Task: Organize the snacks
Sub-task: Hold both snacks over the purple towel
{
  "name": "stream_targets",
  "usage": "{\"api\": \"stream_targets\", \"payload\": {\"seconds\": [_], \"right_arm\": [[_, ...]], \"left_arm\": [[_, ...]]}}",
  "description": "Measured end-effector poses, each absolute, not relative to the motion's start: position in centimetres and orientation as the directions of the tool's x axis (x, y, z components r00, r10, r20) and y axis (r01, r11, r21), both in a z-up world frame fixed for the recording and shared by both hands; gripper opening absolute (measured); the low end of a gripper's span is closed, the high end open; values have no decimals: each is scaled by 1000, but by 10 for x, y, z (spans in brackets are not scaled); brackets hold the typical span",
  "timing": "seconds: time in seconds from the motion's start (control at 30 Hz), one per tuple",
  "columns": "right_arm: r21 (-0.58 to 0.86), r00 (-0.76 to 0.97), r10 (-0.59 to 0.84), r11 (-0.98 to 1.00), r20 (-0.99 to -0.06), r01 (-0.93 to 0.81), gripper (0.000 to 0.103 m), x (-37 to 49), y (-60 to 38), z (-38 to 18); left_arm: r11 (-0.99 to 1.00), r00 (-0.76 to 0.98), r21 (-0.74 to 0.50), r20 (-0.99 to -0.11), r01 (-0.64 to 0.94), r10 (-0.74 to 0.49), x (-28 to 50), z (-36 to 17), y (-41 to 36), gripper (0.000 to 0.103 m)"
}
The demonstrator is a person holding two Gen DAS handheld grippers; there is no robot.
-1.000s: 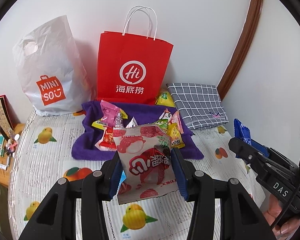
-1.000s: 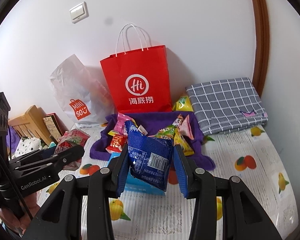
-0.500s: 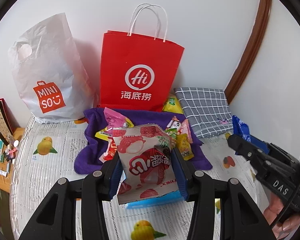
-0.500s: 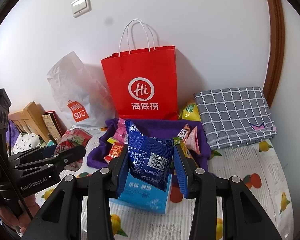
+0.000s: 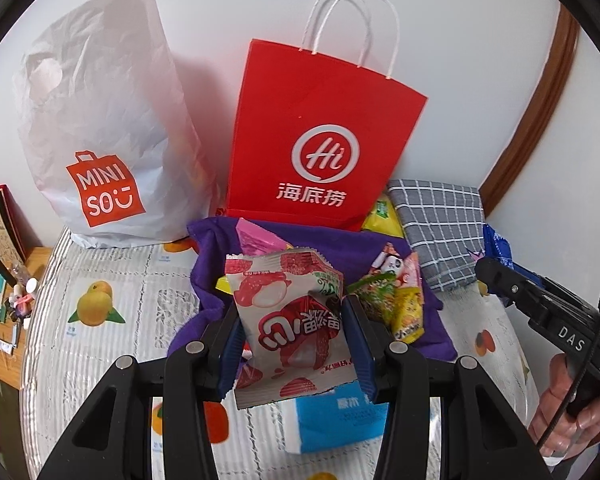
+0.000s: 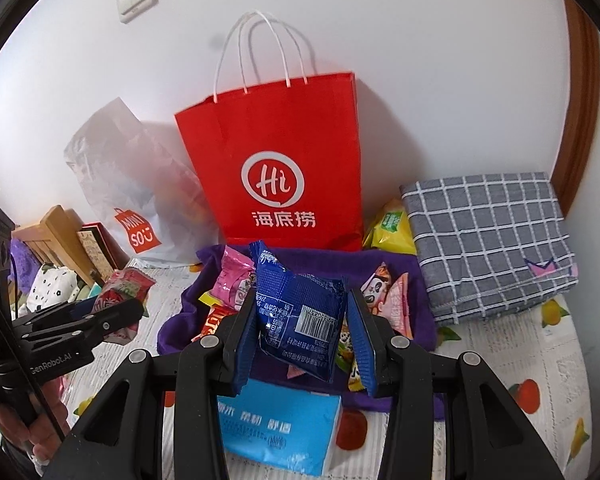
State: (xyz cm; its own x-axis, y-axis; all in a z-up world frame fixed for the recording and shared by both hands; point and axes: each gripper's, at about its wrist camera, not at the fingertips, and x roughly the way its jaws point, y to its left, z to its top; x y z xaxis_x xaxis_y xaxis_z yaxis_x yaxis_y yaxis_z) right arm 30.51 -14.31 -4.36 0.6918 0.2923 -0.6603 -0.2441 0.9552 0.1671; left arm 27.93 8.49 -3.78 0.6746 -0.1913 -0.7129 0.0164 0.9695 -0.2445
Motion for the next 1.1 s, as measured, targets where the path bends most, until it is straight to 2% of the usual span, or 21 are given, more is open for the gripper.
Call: {"api": "stream_targets", "payload": {"seconds": [0.43,0.67,0.93,1.1], "right_arm": [[220,597,348,935,-723,-278,42,368,-126,-88],[205,520,336,933,-785,-294,42,392,-113,-125],[219,490,341,932,-802,-290,42,403,-115,-147],[176,476,297,943,-828,-282,43,408,-114,-157]], "left_arm": [[964,637,-265,-743,4,-206,321,-71,100,45],[959,597,-284,-766,17,-237,342,-95,93,45],[955,558,-291,-783,64,-276,355,-110,71,45],[957,538,-282,-796,74,-276,363,-117,60,45]]}}
